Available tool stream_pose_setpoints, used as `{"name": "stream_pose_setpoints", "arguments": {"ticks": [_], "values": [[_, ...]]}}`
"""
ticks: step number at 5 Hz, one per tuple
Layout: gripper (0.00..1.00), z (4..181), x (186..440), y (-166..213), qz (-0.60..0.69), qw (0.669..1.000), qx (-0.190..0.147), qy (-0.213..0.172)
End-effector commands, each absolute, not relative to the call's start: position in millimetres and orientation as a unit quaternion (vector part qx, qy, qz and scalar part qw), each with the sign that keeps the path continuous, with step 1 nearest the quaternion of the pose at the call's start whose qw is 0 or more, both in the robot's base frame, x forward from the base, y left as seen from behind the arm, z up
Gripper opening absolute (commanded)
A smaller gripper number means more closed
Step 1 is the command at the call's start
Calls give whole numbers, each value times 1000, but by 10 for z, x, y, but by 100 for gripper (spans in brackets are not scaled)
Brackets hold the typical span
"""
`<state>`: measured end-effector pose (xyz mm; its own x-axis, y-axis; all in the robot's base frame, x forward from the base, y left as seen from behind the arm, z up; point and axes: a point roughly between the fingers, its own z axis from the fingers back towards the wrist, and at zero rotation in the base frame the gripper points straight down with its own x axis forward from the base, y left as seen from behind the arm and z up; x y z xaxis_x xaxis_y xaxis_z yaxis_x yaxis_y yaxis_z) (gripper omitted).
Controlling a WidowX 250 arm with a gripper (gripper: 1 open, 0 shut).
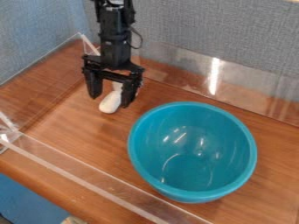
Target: Put the mushroom in the blue bowl
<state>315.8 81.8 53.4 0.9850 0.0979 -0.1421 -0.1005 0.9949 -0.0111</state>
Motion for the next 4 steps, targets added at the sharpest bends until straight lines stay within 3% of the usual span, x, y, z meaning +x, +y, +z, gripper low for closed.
{"name": "stream_pose_setpoints", "arguments": {"ticks": [1,4], "values": [[100,659,3277,929,57,998,-2,37],[100,518,3365,983,52,998,-6,27]]}}
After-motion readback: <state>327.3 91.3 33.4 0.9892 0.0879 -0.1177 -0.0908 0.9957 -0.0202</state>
